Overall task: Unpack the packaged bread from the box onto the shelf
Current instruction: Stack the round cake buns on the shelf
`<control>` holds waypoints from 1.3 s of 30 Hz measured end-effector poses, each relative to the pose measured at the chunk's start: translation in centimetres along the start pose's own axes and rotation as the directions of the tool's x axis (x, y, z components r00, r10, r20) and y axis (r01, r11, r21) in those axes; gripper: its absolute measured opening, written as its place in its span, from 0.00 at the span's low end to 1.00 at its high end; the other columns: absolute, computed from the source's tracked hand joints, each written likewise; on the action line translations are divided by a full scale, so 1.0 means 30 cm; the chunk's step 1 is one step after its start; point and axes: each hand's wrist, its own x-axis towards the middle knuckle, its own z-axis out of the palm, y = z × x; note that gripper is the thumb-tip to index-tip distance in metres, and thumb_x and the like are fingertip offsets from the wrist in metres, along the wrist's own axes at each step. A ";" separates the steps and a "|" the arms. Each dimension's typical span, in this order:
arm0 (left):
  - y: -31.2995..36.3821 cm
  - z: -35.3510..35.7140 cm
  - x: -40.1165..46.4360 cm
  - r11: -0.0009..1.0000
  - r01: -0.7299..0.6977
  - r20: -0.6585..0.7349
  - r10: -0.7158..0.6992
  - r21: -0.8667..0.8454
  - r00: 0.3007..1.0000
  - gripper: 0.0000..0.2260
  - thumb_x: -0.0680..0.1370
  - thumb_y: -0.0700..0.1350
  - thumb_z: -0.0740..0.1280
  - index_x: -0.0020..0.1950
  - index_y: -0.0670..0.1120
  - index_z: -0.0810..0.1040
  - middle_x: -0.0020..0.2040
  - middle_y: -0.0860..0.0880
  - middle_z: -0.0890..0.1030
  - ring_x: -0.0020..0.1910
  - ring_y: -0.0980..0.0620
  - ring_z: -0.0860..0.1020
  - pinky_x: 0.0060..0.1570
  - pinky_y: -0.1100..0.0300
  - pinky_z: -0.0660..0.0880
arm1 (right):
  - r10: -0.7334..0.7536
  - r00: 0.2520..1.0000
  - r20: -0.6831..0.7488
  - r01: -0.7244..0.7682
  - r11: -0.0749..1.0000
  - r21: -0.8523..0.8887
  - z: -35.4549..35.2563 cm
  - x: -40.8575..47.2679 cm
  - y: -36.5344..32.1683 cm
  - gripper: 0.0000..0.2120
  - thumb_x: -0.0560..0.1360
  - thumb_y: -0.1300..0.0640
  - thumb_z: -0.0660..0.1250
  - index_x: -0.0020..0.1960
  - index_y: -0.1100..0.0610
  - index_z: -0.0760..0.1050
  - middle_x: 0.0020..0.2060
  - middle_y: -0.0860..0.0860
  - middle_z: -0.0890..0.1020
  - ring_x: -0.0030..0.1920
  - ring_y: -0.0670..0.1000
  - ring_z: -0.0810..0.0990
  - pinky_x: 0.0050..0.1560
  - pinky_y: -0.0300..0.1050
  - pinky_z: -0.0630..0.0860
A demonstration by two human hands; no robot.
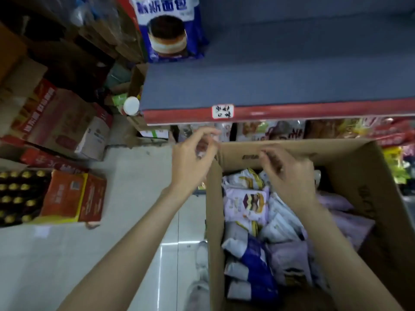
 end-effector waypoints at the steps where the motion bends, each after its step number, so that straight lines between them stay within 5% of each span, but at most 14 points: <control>1: -0.012 0.038 -0.068 0.998 0.060 0.083 -0.057 -0.027 0.995 0.06 0.77 0.44 0.65 0.52 0.50 0.79 0.39 0.60 0.81 0.39 0.60 0.79 0.39 0.66 0.73 | 0.057 0.996 0.071 -0.057 0.998 -0.004 -0.011 -0.085 0.046 0.14 0.77 0.50 0.59 0.48 0.57 0.80 0.32 0.53 0.82 0.29 0.55 0.79 0.28 0.45 0.73; 5: -0.112 0.205 -0.270 0.947 0.284 0.478 -0.321 0.150 0.818 0.14 0.77 0.42 0.67 0.62 0.51 0.74 0.54 0.56 0.80 0.54 0.57 0.78 0.53 0.62 0.74 | 0.219 0.896 0.385 -0.181 0.974 -0.132 0.001 -0.368 0.226 0.10 0.75 0.52 0.65 0.51 0.56 0.79 0.40 0.55 0.82 0.35 0.58 0.81 0.29 0.45 0.75; 7: -0.188 0.295 -0.344 0.886 0.275 0.548 -0.450 0.373 0.705 0.20 0.76 0.46 0.67 0.68 0.50 0.69 0.63 0.50 0.76 0.59 0.49 0.76 0.54 0.58 0.73 | 0.256 0.803 0.538 -0.157 0.962 -0.223 0.036 -0.459 0.304 0.13 0.71 0.58 0.70 0.56 0.56 0.78 0.49 0.56 0.81 0.47 0.61 0.80 0.41 0.49 0.77; 10: -0.286 0.407 -0.459 0.774 0.193 0.580 -0.592 0.603 0.559 0.27 0.76 0.46 0.66 0.73 0.49 0.61 0.68 0.44 0.70 0.64 0.43 0.70 0.55 0.56 0.70 | 0.334 0.622 0.709 -0.225 0.942 -0.247 0.096 -0.548 0.369 0.21 0.74 0.53 0.68 0.66 0.55 0.71 0.63 0.55 0.74 0.62 0.60 0.72 0.60 0.51 0.69; 15: -0.417 0.484 -0.623 0.641 -0.154 0.642 -0.657 0.752 0.396 0.36 0.73 0.46 0.69 0.76 0.48 0.54 0.74 0.43 0.57 0.71 0.41 0.58 0.70 0.53 0.58 | 0.201 0.520 0.830 -0.081 0.979 -0.186 0.218 -0.732 0.337 0.35 0.70 0.41 0.69 0.71 0.54 0.64 0.66 0.56 0.71 0.65 0.60 0.70 0.62 0.54 0.69; 17: -0.418 0.481 -0.674 0.609 -0.189 0.623 -0.654 0.770 0.430 0.36 0.73 0.46 0.69 0.76 0.49 0.54 0.73 0.44 0.58 0.70 0.43 0.59 0.70 0.54 0.58 | 0.231 0.478 0.847 -0.083 0.972 -0.218 0.267 -0.807 0.300 0.41 0.69 0.37 0.68 0.74 0.54 0.59 0.69 0.58 0.67 0.66 0.62 0.68 0.64 0.57 0.67; 20: -0.368 0.460 -0.720 0.613 -0.212 0.588 -0.514 0.761 0.625 0.26 0.72 0.44 0.66 0.70 0.47 0.64 0.67 0.45 0.67 0.65 0.46 0.65 0.64 0.57 0.63 | 0.288 0.416 0.863 -0.104 0.957 -0.269 0.325 -0.857 0.289 0.47 0.68 0.37 0.68 0.77 0.51 0.48 0.72 0.58 0.60 0.69 0.63 0.63 0.66 0.58 0.66; 22: -0.336 0.457 -0.748 0.656 -0.236 0.596 -0.401 0.717 0.696 0.20 0.72 0.44 0.65 0.64 0.46 0.70 0.62 0.45 0.72 0.62 0.46 0.69 0.61 0.56 0.65 | 0.272 0.421 0.865 -0.151 0.962 -0.229 0.338 -0.850 0.312 0.45 0.69 0.43 0.70 0.77 0.50 0.48 0.71 0.58 0.62 0.67 0.63 0.67 0.62 0.58 0.70; 25: -0.318 0.483 -0.810 0.652 -0.365 0.720 -0.425 0.664 0.549 0.20 0.76 0.47 0.64 0.67 0.47 0.67 0.65 0.46 0.70 0.66 0.47 0.67 0.63 0.57 0.63 | 0.307 0.557 0.772 -0.240 0.949 -0.204 0.319 -0.807 0.387 0.38 0.71 0.55 0.70 0.75 0.54 0.55 0.65 0.59 0.71 0.61 0.63 0.73 0.51 0.55 0.76; 27: -0.348 0.517 -0.848 0.600 -0.418 0.728 -0.507 0.682 0.461 0.27 0.76 0.47 0.65 0.73 0.48 0.60 0.71 0.46 0.64 0.69 0.47 0.62 0.67 0.54 0.61 | 0.381 0.618 0.688 -0.279 0.924 -0.261 0.302 -0.776 0.450 0.35 0.73 0.53 0.68 0.75 0.55 0.55 0.61 0.60 0.73 0.58 0.62 0.75 0.49 0.54 0.75; 32: -0.429 0.582 -0.885 0.476 -0.548 0.699 -0.638 0.687 0.323 0.35 0.76 0.48 0.66 0.77 0.49 0.50 0.75 0.42 0.56 0.74 0.42 0.55 0.70 0.48 0.57 | 0.322 0.563 0.761 -0.180 0.946 -0.268 0.316 -0.738 0.474 0.39 0.74 0.46 0.67 0.77 0.50 0.49 0.62 0.59 0.73 0.61 0.62 0.73 0.55 0.54 0.73; 39: -0.384 0.560 -0.855 0.615 -0.286 0.661 -0.557 0.735 0.502 0.24 0.77 0.52 0.61 0.72 0.48 0.62 0.65 0.47 0.73 0.62 0.48 0.71 0.59 0.52 0.67 | 0.403 0.660 0.634 -0.323 0.914 -0.245 0.194 -0.657 0.445 0.29 0.74 0.52 0.68 0.72 0.51 0.60 0.62 0.57 0.75 0.58 0.61 0.76 0.51 0.53 0.75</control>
